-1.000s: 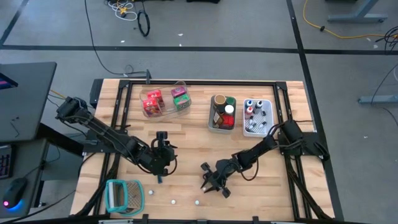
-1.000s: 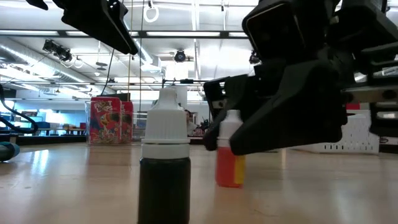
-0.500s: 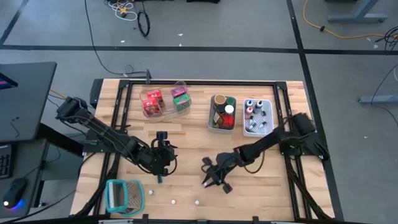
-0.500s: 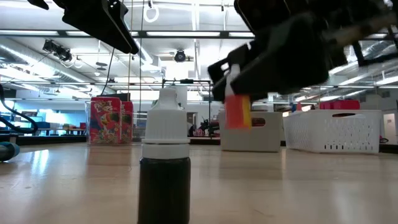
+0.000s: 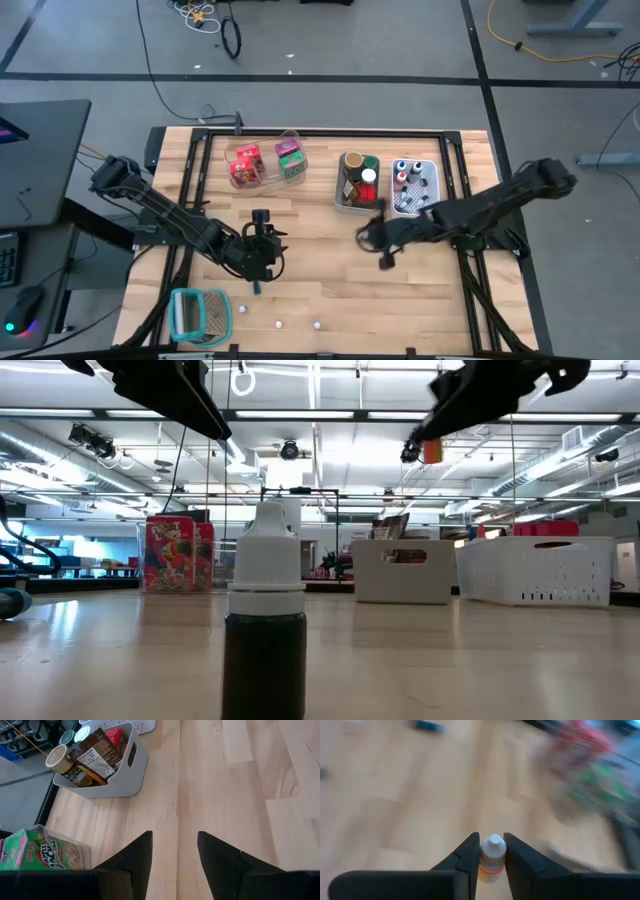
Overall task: Pick & Place Kitchen Items
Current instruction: Put the top small yellow food coloring bottle into the white bin
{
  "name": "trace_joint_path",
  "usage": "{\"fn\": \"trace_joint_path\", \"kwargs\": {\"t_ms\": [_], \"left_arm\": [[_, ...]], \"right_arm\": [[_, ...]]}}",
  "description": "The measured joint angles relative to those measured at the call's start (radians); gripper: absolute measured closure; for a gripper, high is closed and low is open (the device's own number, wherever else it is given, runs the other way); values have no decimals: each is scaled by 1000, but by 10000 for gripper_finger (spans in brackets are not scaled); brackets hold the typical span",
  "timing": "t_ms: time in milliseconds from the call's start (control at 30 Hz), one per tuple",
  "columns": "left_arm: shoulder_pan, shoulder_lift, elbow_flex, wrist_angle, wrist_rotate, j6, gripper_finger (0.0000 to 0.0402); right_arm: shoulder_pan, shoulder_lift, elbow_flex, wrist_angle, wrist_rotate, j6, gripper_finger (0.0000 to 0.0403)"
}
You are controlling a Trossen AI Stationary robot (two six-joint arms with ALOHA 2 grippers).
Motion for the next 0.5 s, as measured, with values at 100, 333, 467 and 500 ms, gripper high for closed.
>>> {"fn": "trace_joint_path", "kwargs": {"t_ms": [100,333,467,500], "left_arm": [[0,0,0,0,0,0,236],[0,0,0,1,8,-12,236],[0,0,0,2,8,-14,236],[0,0,0,1,8,-14,236]], "right_arm": [[-3,-107,-1,-173,181,93,327],[-42,-354,-194,-404,496,486,328],[-69,-467,-374,-406,634,698,323],[-75,-486,-413,-406,640,737,323]]}}
